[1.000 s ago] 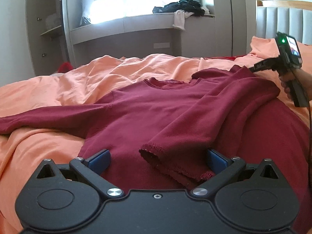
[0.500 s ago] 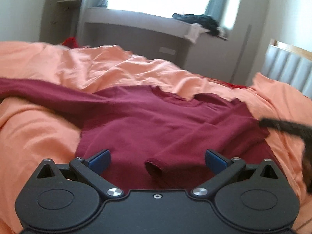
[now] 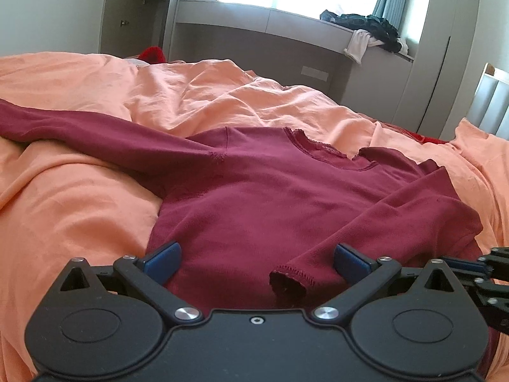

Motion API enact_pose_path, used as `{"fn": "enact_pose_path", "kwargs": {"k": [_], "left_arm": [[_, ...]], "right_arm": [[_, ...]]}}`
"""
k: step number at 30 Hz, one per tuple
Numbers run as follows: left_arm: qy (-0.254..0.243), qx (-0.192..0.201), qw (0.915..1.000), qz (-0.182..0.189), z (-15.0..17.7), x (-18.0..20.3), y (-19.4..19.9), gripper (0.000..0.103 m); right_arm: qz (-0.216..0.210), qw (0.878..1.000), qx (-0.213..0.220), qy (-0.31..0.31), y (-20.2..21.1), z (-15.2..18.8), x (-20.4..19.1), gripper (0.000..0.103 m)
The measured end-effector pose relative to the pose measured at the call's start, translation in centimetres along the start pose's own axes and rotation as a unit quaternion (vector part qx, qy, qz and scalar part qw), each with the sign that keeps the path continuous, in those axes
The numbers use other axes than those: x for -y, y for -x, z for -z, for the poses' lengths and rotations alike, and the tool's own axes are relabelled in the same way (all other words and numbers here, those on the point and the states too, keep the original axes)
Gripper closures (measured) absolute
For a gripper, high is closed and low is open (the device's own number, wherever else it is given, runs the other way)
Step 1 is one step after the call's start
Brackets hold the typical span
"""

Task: Fold small clothes

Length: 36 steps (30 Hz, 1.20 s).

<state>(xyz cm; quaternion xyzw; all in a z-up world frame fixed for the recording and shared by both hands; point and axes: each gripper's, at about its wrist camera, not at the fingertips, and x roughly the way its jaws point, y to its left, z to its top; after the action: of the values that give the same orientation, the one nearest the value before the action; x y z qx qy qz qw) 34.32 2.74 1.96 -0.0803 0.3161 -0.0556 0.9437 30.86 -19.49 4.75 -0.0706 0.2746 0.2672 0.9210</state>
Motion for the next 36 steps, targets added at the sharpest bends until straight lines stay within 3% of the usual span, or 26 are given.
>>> {"fn": "enact_pose_path", "kwargs": {"k": [1,3,4,9,12,14,16,17,20,29,31,36], "left_arm": [[0.001,0.000,1.0000,0.000,0.0,0.0,0.0,0.001],[0.007,-0.001,1.0000,0.001,-0.1,-0.1,0.0,0.001],[0.013,-0.001,0.9999,0.003,-0.1,-0.2,0.0,0.001],[0.054,-0.003,0.9983,0.021,-0.4,-1.3,0.2,0.001],[0.072,-0.005,0.9969,0.030,-0.4,-1.8,0.3,0.001],[0.075,-0.006,0.9966,0.033,-0.4,-1.9,0.3,0.001],[0.072,-0.007,0.9969,0.033,-0.4,-1.8,0.3,0.001],[0.069,-0.008,0.9971,0.032,-0.4,-1.7,0.2,0.001],[0.060,-0.010,0.9978,0.028,-0.3,-1.5,0.1,0.001],[0.027,-0.015,0.9995,0.006,0.1,-0.8,-0.3,0.001],[0.015,-0.014,0.9998,-0.002,0.2,-0.4,-0.3,0.001],[0.027,-0.002,0.9996,0.001,0.3,-0.6,0.6,0.001]], "right_arm": [[-0.006,1.000,0.005,-0.010,0.3,-0.2,0.2,0.087],[-0.015,0.999,0.017,-0.027,0.7,-0.9,0.4,0.063],[-0.017,0.999,0.022,-0.033,0.7,-1.4,0.3,0.060],[-0.032,0.999,0.008,-0.035,-1.1,-2.7,-1.5,0.059],[-0.012,1.000,-0.019,-0.004,-2.6,-2.4,-3.2,0.054],[-0.001,1.000,-0.026,0.011,-2.9,-2.1,-3.7,0.056],[0.004,0.999,-0.030,0.019,-2.7,-1.9,-3.9,0.069],[0.003,0.999,-0.033,0.028,-2.4,-1.8,-4.1,0.086],[0.006,0.998,-0.028,0.052,-1.4,-1.3,-4.9,0.095],[0.023,0.996,-0.019,0.087,1.4,0.6,-6.5,0.095],[0.021,0.997,-0.011,0.078,1.5,1.0,-6.3,0.092],[-0.005,0.998,0.020,0.055,3.3,0.4,-6.7,0.072]]}}
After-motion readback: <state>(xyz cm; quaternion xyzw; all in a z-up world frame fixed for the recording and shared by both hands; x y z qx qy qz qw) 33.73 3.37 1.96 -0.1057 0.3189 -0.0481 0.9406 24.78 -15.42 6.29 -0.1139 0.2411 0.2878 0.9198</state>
